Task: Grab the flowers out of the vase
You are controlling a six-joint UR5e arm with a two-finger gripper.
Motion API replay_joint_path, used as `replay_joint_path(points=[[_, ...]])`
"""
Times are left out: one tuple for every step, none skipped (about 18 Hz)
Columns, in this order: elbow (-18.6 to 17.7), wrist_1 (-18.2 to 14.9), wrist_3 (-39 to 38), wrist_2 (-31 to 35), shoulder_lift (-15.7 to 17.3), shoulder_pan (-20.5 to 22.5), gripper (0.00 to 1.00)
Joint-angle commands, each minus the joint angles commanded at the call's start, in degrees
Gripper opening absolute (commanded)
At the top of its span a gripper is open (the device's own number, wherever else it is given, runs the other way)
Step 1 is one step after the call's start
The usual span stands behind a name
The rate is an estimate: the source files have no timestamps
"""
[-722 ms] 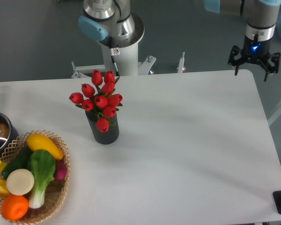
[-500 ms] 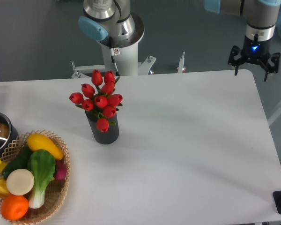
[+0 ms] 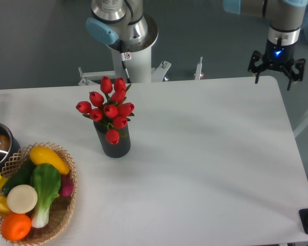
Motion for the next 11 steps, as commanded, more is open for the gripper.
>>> replay_joint_path(points=[[-0.8,0.1,-0.2,-1.5,0.6,0.2,1.00],[-1.5,0.2,-0.2,-3.4,1.0,0.3,1.00],[-1.9,0.2,-0.2,-5.6,1.2,0.4,1.00],[-2.6,0.2,-0.3,-7.6,1.5,0.4,1.00],[-3.2,0.2,-0.2,-9.7,2.1,0.4,1.00],[-3.6,0.2,-0.2,-12.0,2.3,0.4,1.00],[-4.1,0.2,-0.2,-14.2,2.7,0.4,1.00],[-4.8,0.2,-0.3,-16.2,3.1,0.4,1.00],[-5.3,0.1,-0.3,-17.8,3.4,0.4,1.00],[-5.9,0.1,-0.4,-19.3,3.9,0.4,1.00],[-6.6,0.1,-0.4,-20.7,4.4,0.4,1.00]])
